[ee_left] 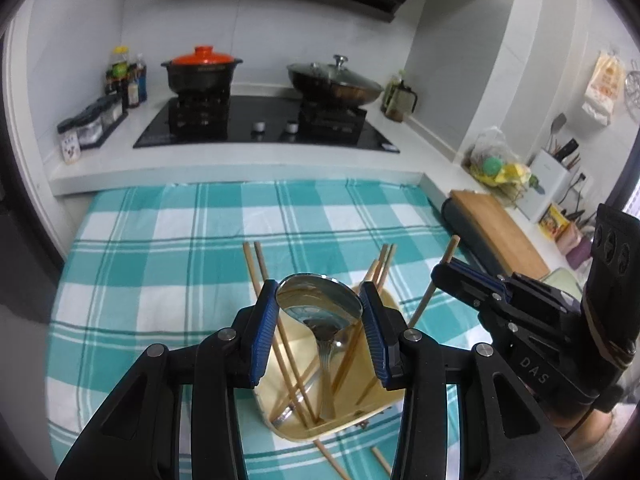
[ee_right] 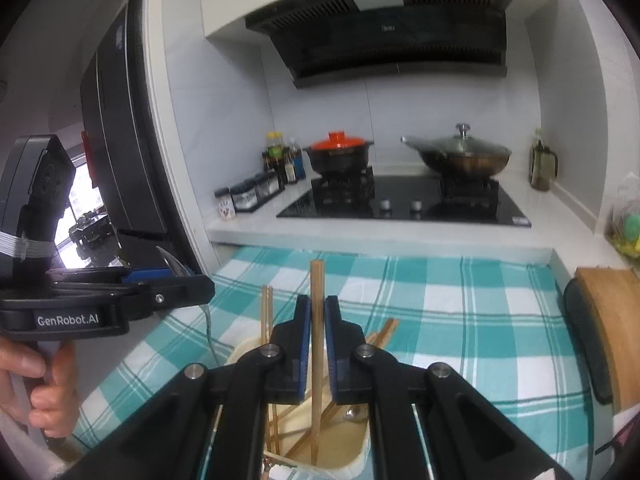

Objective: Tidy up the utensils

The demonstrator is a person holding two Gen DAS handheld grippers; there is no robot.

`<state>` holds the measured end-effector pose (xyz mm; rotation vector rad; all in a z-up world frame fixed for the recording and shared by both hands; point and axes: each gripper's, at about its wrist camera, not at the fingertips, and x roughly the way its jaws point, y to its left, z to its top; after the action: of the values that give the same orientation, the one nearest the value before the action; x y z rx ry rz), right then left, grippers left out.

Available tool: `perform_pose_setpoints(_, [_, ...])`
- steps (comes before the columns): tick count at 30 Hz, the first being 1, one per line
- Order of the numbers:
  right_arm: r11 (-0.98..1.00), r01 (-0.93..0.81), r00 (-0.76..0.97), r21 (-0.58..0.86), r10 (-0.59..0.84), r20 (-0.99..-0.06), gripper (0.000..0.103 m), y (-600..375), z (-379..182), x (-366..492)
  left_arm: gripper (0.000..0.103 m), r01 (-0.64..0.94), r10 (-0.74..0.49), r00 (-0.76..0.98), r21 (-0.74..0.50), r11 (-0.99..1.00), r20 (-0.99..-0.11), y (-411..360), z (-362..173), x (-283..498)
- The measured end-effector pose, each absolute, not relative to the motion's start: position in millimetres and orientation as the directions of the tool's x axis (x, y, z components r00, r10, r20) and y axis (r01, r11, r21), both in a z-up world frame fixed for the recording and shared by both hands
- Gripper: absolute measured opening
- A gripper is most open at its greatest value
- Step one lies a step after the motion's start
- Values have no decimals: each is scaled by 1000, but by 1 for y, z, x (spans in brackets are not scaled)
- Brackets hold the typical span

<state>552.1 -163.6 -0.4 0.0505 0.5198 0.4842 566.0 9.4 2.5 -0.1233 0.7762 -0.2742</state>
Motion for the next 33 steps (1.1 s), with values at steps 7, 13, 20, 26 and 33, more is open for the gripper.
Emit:
perform_pose_setpoints(7, [900,-365,721,238,435,-540,14,-169,-33,570,61,176,-209,664,-122,977,-718,10,-14,560])
perform_pose_setpoints(13, [905,-343,770,252,425,-476,47,-189,-6,538,84,159,-174,714,-85,984,-678,49,20,497])
perform_pose_setpoints(20, [908,-364,761,207,418,-496,50,-214,3,449,98,199,-159,681,-28,980,-715,71,6,387])
perform_pose_setpoints(26, [951,-300,754,77,286,-591,51,-229,-66,358,99,177,-167,606,-73,981,-777,62,-84,313])
perform_pose_setpoints(33, [991,-119,695,59,125,-708,51,-258,-169,297,99,106,-152,568,-112,988,-809,32,-175,288])
